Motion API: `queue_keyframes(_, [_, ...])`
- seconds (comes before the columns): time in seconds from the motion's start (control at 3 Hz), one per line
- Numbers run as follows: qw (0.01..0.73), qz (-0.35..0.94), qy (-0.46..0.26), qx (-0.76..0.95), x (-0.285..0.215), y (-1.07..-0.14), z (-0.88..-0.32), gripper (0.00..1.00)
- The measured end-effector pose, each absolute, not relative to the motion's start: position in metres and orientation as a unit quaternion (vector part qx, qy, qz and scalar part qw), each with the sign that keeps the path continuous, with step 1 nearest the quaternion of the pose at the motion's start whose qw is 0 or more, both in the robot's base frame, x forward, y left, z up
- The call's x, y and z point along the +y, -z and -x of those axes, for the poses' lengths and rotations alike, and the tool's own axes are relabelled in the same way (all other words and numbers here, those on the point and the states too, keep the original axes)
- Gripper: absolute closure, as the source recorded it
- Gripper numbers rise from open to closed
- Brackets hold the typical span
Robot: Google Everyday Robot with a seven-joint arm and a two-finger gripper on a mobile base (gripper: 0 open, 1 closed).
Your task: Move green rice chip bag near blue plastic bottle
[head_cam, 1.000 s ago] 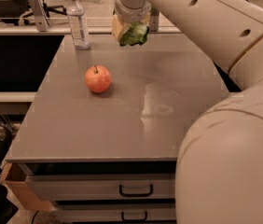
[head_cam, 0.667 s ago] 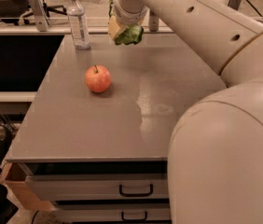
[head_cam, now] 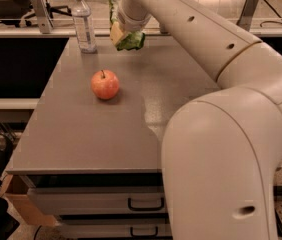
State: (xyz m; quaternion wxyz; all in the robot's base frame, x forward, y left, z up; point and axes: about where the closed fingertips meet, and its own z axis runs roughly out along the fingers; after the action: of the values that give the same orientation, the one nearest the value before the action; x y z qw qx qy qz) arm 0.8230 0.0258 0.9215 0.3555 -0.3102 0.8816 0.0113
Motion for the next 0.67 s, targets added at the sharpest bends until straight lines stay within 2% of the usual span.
queue_keyframes(0.67, [0.356, 0.315, -0.021, 0.88, 0.0402, -0.9076, -0.8358, 1.0])
